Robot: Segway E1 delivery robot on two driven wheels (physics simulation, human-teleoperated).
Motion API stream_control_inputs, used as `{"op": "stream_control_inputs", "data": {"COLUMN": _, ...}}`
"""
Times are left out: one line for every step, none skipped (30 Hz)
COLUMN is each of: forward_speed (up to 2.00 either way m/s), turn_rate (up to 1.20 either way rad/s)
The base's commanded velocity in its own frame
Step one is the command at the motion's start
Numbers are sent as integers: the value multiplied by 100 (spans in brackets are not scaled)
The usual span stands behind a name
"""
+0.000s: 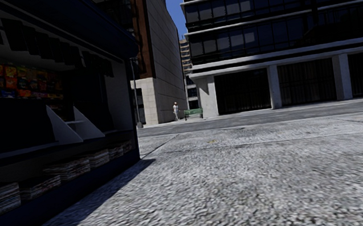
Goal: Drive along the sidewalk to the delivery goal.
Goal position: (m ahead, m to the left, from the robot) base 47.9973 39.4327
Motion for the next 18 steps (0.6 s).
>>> {"op": "stream_control_inputs", "data": {"forward_speed": 200, "turn_rate": 0}}
{"op": "stream_control_inputs", "data": {"forward_speed": 200, "turn_rate": 0}}
{"op": "stream_control_inputs", "data": {"forward_speed": 200, "turn_rate": 0}}
{"op": "stream_control_inputs", "data": {"forward_speed": 200, "turn_rate": 0}}
{"op": "stream_control_inputs", "data": {"forward_speed": 200, "turn_rate": 0}}
{"op": "stream_control_inputs", "data": {"forward_speed": 200, "turn_rate": 0}}
{"op": "stream_control_inputs", "data": {"forward_speed": 200, "turn_rate": 0}}
{"op": "stream_control_inputs", "data": {"forward_speed": 200, "turn_rate": 0}}
{"op": "stream_control_inputs", "data": {"forward_speed": 200, "turn_rate": 0}}
{"op": "stream_control_inputs", "data": {"forward_speed": 200, "turn_rate": 0}}
{"op": "stream_control_inputs", "data": {"forward_speed": 200, "turn_rate": 0}}
{"op": "stream_control_inputs", "data": {"forward_speed": 200, "turn_rate": 0}}
{"op": "stream_control_inputs", "data": {"forward_speed": 200, "turn_rate": 0}}
{"op": "stream_control_inputs", "data": {"forward_speed": 200, "turn_rate": 0}}
{"op": "stream_control_inputs", "data": {"forward_speed": 200, "turn_rate": 0}}
{"op": "stream_control_inputs", "data": {"forward_speed": 200, "turn_rate": 0}}
{"op": "stream_control_inputs", "data": {"forward_speed": 200, "turn_rate": 0}}
{"op": "stream_control_inputs", "data": {"forward_speed": 200, "turn_rate": 0}}
